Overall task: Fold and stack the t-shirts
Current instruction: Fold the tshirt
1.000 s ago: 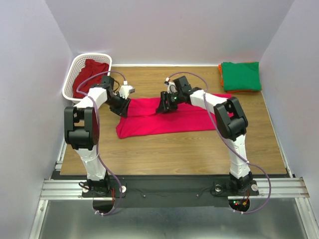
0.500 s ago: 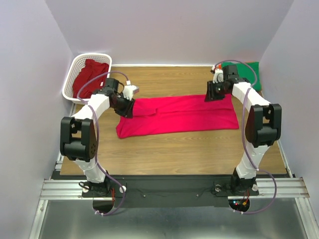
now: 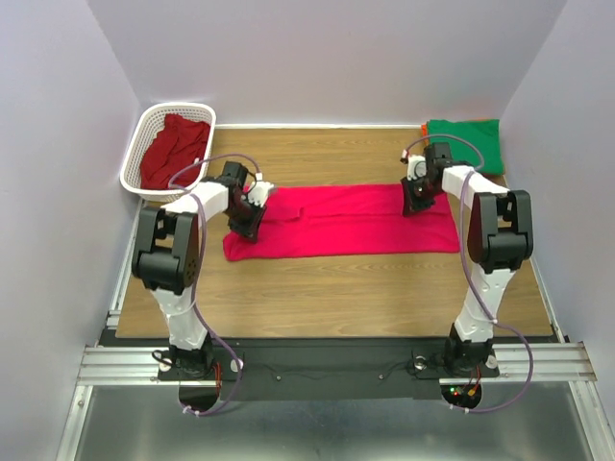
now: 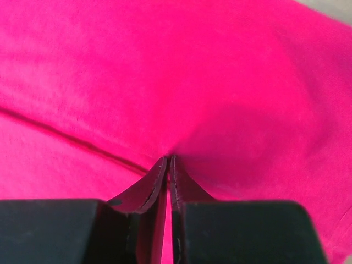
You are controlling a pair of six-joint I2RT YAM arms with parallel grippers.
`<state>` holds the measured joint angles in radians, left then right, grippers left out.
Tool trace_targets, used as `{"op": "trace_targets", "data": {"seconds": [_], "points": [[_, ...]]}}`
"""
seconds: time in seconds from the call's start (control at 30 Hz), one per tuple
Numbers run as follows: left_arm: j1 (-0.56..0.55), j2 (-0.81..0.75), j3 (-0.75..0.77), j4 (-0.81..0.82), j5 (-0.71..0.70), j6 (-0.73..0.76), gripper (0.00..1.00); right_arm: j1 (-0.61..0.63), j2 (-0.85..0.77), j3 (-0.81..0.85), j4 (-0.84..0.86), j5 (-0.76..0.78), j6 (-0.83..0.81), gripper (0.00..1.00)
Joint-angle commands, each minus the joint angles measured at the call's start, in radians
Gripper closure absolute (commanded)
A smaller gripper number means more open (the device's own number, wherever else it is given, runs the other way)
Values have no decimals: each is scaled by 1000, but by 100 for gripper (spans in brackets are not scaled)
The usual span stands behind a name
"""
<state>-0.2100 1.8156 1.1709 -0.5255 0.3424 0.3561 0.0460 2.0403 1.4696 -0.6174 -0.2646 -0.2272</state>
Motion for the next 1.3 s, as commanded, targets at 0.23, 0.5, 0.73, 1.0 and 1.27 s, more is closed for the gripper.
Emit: {"op": "trace_targets", "data": {"seconds": [0.23,0.5,0.73,1.0,1.27], "points": [[84,611,1162,-264,-111,106,69,443,-204,-256,-248,-356,-14,81],[67,279,824,-39,36,35,57,388,-319,-78,-259,-380,11,70],[3,228,601,12,70,-32,59,388,-180,-72,-88,-285,38,76],[-11,287,598,50,70,-91,60,388,-69,99,139,-236,219,79],[11,283,566,102,104,-123,59,387,241,496,303,-167,420,78]]}}
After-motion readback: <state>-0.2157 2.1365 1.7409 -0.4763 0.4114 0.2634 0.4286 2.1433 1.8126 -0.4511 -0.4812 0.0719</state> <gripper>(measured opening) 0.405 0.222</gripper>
